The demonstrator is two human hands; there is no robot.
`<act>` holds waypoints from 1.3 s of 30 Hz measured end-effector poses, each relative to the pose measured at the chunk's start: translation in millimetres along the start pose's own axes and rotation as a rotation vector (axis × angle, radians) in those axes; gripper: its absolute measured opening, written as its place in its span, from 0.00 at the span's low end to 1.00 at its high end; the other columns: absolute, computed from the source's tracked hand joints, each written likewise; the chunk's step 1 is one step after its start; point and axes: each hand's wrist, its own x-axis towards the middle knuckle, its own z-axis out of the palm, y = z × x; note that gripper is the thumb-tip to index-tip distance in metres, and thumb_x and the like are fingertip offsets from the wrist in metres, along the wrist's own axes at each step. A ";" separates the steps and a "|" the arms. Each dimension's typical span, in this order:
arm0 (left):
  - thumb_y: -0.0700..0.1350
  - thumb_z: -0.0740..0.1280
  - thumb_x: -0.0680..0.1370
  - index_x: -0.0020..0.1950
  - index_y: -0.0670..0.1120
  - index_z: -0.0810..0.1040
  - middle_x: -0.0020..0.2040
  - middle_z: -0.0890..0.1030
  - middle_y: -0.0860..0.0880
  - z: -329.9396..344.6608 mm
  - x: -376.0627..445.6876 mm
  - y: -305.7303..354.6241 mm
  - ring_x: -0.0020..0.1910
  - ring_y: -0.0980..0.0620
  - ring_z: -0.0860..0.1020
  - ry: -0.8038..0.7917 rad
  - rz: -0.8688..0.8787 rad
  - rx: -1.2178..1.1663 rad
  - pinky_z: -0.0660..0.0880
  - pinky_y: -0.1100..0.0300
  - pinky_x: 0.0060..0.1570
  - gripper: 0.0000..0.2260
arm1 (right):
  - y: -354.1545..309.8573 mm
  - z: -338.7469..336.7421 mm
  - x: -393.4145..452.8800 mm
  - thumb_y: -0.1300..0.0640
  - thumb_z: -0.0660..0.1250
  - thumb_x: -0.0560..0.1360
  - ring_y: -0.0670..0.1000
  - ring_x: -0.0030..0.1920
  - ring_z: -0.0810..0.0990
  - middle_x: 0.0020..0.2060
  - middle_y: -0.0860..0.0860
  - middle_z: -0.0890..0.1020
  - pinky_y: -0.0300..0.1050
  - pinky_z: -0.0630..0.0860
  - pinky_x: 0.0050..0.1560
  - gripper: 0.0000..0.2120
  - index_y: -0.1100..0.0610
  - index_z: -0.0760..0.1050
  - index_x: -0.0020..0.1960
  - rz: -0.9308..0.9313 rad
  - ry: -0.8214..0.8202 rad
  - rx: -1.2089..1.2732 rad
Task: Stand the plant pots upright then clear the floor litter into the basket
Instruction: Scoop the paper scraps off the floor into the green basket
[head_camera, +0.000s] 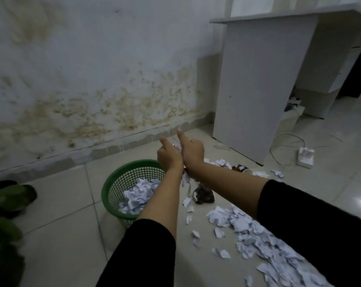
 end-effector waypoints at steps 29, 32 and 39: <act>0.51 0.67 0.64 0.40 0.45 0.83 0.48 0.84 0.39 -93.6 123.8 -108.0 0.48 0.39 0.81 -0.153 -0.218 -0.079 0.77 0.44 0.55 0.12 | 101.1 103.8 1.3 0.42 0.53 0.68 0.61 0.51 0.80 0.40 0.53 0.84 0.64 0.70 0.64 0.21 0.51 0.80 0.32 0.230 -0.350 0.138; 0.45 0.62 0.73 0.35 0.49 0.81 0.46 0.82 0.44 -99.4 109.0 -90.5 0.47 0.44 0.78 -0.124 -0.153 -0.050 0.74 0.47 0.57 0.10 | 94.7 96.3 -3.1 0.52 0.52 0.76 0.61 0.54 0.79 0.46 0.56 0.83 0.60 0.71 0.65 0.18 0.55 0.79 0.38 0.227 -0.430 0.120; 0.58 0.62 0.72 0.34 0.51 0.80 0.57 0.79 0.46 -108.8 113.4 -102.5 0.56 0.42 0.76 -0.074 -0.210 0.382 0.70 0.44 0.62 0.14 | 99.9 90.2 -4.0 0.47 0.50 0.83 0.55 0.54 0.77 0.53 0.56 0.80 0.49 0.72 0.58 0.23 0.59 0.80 0.55 0.324 -0.721 -0.124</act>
